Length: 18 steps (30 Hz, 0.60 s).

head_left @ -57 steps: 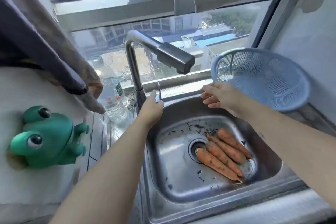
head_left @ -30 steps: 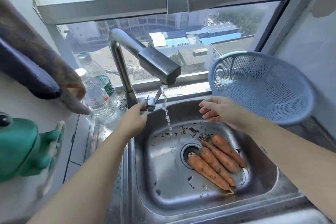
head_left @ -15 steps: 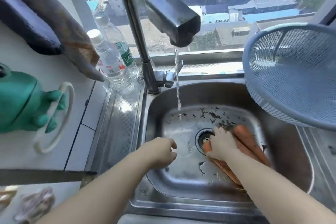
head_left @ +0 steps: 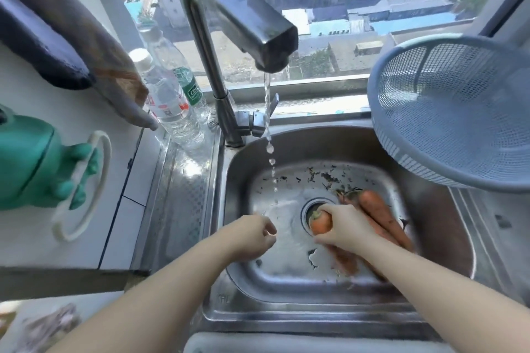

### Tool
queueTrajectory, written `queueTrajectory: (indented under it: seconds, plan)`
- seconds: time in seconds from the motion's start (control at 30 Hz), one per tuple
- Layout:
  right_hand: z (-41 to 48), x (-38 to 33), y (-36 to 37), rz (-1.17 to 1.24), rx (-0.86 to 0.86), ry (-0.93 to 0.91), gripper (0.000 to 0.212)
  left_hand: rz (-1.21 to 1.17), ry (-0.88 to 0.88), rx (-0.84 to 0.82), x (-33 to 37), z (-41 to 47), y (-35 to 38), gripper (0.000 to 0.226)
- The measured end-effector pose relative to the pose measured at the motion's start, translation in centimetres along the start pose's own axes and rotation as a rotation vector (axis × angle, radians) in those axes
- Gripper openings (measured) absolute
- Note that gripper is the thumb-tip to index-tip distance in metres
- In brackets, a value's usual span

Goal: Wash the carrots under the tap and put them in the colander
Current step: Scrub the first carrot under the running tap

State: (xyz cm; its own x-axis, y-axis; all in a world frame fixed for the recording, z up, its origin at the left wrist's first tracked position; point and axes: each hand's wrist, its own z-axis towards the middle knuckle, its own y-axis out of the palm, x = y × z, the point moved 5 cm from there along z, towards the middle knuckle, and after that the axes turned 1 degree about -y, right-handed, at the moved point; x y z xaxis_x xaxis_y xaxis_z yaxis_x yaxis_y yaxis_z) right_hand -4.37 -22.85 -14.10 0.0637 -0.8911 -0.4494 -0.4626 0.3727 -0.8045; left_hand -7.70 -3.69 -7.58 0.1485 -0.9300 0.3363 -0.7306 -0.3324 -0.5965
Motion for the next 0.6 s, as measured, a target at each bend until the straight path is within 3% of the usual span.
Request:
queueTrajectory:
  seconds: [0.13,0.23,0.3,0.4,0.6]
  plan:
    - [-1.8,-2.7,-4.8,0.421,0.087,-0.008,0.042,-0.190,0.027,0.024,0.8,0.1,0.8,0.054]
    - [-1.7,-5.9,-6.9,0.617,0.142,-0.046,0.031,-0.450,0.122,0.045,2.2,0.1,1.0,0.074]
    - [-1.4,-7.9,-7.2,0.693,0.157,-0.043,0.030,-0.677,0.213,0.094,3.6,-0.1,0.6,0.064]
    - [-0.7,-9.9,-6.5,0.737,0.190,0.009,0.033,-0.879,0.237,0.294,3.9,-0.1,-0.5,0.043]
    - [1.4,-10.9,-3.4,1.084,0.162,0.245,0.018,-0.791,0.201,0.295,3.5,-1.0,-1.3,0.008]
